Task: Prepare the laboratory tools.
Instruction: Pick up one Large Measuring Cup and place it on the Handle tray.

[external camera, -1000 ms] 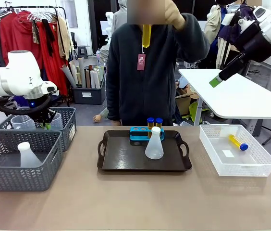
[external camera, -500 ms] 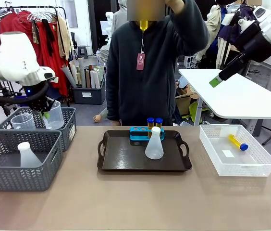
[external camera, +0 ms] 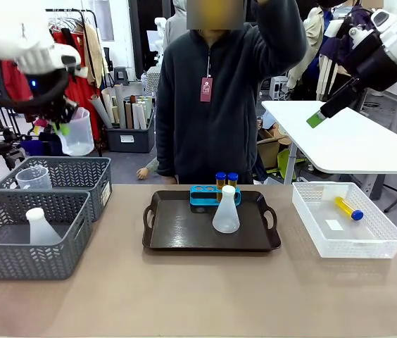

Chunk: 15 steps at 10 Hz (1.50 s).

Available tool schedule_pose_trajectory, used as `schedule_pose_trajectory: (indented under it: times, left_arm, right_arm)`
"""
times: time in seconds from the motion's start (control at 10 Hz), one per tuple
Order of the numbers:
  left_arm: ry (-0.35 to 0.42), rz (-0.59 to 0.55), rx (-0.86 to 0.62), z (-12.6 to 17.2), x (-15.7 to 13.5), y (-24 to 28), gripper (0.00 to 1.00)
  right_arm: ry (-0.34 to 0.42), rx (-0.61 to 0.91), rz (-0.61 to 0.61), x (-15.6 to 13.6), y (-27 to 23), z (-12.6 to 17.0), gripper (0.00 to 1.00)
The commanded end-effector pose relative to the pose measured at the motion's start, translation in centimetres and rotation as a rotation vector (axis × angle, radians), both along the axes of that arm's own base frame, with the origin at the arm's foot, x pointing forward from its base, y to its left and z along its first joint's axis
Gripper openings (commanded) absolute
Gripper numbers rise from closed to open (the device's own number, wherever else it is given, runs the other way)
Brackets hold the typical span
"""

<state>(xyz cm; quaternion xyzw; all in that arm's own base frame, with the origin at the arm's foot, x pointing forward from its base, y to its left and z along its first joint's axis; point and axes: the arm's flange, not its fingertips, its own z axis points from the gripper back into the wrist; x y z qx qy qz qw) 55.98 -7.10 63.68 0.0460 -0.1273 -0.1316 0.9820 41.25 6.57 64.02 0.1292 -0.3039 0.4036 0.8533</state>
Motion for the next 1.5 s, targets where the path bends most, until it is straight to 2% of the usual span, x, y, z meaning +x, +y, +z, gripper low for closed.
schedule_pose_trajectory:
  times: [0.0, 0.4, 0.6, 0.8, 0.9, 1.0, 1.4]
  left_arm:
    - [-0.023, -0.069, 0.069, 4.1, -0.8, -2.1, 0.00]
    - [-0.061, -0.134, 0.115, 12.1, -4.2, -4.8, 0.00]
    - [-0.076, -0.157, 0.107, 14.5, -5.6, -5.6, 0.00]
    - [-0.107, -0.168, 0.122, 15.9, -6.1, -6.4, 0.00]
    - [-0.123, -0.107, 0.086, 15.7, -5.6, -6.0, 0.00]
    - [-0.103, -0.152, 0.090, 15.0, -6.5, -6.2, 0.00]
    - [-0.102, -0.147, 0.087, 14.9, -6.3, -6.3, 0.00]
  right_arm:
    - [-0.003, 0.006, 0.003, 0.0, 0.0, 0.1, 1.00]
    - [-0.003, 0.006, 0.003, 0.0, 0.0, 0.1, 1.00]
    - [-0.003, 0.006, 0.003, 0.0, 0.0, 0.1, 1.00]
    - [-0.003, 0.006, 0.003, 0.0, 0.0, 0.1, 1.00]
    - [-0.003, 0.006, 0.003, 0.0, 0.0, 0.1, 1.00]
    - [-0.003, 0.006, 0.003, 0.0, 0.0, 0.1, 1.00]
    - [-0.003, 0.006, 0.003, 0.0, 0.0, 0.1, 1.00]
